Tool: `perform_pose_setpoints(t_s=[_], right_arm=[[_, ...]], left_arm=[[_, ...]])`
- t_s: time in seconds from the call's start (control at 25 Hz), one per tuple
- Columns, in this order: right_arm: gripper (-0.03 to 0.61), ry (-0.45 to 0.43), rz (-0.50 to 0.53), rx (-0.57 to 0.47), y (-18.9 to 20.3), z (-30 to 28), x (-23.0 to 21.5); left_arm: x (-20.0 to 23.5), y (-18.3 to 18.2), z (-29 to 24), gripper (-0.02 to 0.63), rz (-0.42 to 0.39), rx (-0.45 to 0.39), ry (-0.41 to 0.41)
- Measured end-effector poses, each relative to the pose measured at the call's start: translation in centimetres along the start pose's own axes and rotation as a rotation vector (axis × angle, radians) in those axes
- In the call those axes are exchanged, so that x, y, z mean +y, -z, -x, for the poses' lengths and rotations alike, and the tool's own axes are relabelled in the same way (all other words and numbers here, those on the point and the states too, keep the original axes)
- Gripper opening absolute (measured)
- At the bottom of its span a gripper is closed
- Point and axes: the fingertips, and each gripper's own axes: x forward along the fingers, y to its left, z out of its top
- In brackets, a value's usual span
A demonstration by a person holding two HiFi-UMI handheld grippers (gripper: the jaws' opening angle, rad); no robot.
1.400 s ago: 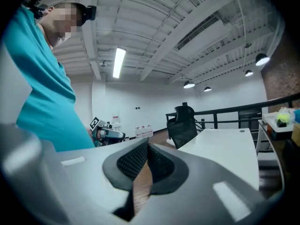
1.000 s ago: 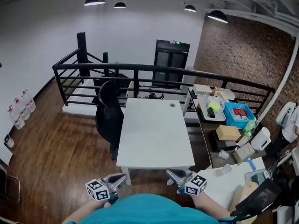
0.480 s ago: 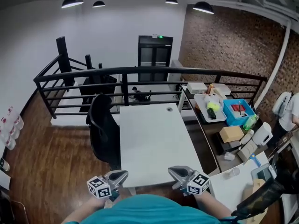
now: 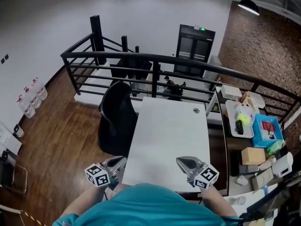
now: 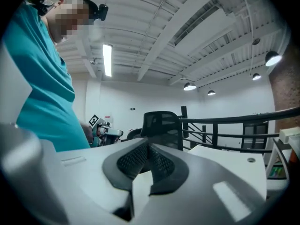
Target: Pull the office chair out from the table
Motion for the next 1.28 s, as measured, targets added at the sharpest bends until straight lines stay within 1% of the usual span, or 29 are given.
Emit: perform_pose_setpoints(t_s=[0.08, 0.12, 0.2, 0.24, 0.36, 0.48, 0.56, 0.6, 0.64, 0.76, 0.8, 0.88, 0.96, 1.04, 1.16, 1.28], right_arm=[[-0.002, -0.02, -0.009, 0.002, 1.4, -0.3, -2.3], [-0.002, -0.026, -0.021, 0.003, 1.9, -0.6, -3.2], [-0.002, -0.032, -0.043, 0.002, 2.6, -1.3, -4.2], [-0.002, -0.033, -0.049, 0.001, 2.8, -1.6, -4.4], [-0.002, -0.021, -0.061, 0.0, 3.0, -2.5, -4.5], [-0.002, 0.003, -0.062, 0.006, 3.0, -3.7, -5.2], [-0.002, 0.026, -0.063, 0.013, 2.8, -4.8, -5.3], [-0.002, 0.038, -0.065, 0.018, 2.6, -5.4, -5.1], [-0.002, 0.047, -0.066, 0.024, 2.5, -5.9, -4.8], [-0.002, 0.067, -0.06, 0.043, 2.4, -7.9, -4.1], [-0.002, 0.075, -0.06, 0.049, 2.4, -8.5, -4.1], [-0.002, 0.09, -0.064, 0.057, 2.2, -9.6, -4.0], [-0.002, 0.097, -0.066, 0.065, 2.2, -10.5, -4.1], [-0.002, 0.098, -0.067, 0.071, 2.2, -11.2, -4.4], [-0.002, 0.098, -0.071, 0.078, 2.2, -12.1, -4.5], [-0.002, 0.086, -0.065, 0.092, 2.4, -12.7, -4.9]], left_arm=[[2.4, -0.3, -0.6, 0.025, 0.011, -0.026, -0.084], [3.7, -0.6, -0.7, 0.025, 0.002, -0.034, -0.12], [6.2, -1.4, -0.4, 0.036, -0.048, -0.034, -0.176], [7.4, -2.0, 0.0, 0.058, -0.074, -0.027, -0.203], [11.3, -4.3, 1.6, 0.183, -0.107, -0.014, -0.312], [16.1, -5.8, 2.0, 0.298, -0.093, 0.011, -0.411], [19.3, -5.7, 1.9, 0.369, -0.078, 0.076, -0.457], [20.7, -5.4, 1.9, 0.386, -0.066, 0.118, -0.472], [22.0, -5.1, 1.9, 0.388, -0.051, 0.161, -0.48], [25.1, -4.0, 1.2, 0.39, -0.018, 0.278, -0.463], [25.8, -3.7, 0.8, 0.371, -0.02, 0.312, -0.446], [26.3, -3.1, -0.2, 0.379, -0.017, 0.367, -0.381], [26.0, -3.0, -1.0, 0.356, 0.004, 0.397, -0.304], [26.1, -3.1, -1.5, 0.316, 0.029, 0.411, -0.254], [26.5, -3.1, -1.8, 0.3, 0.043, 0.426, -0.229], [27.0, -3.1, -2.0, 0.272, 0.039, 0.451, -0.23]])
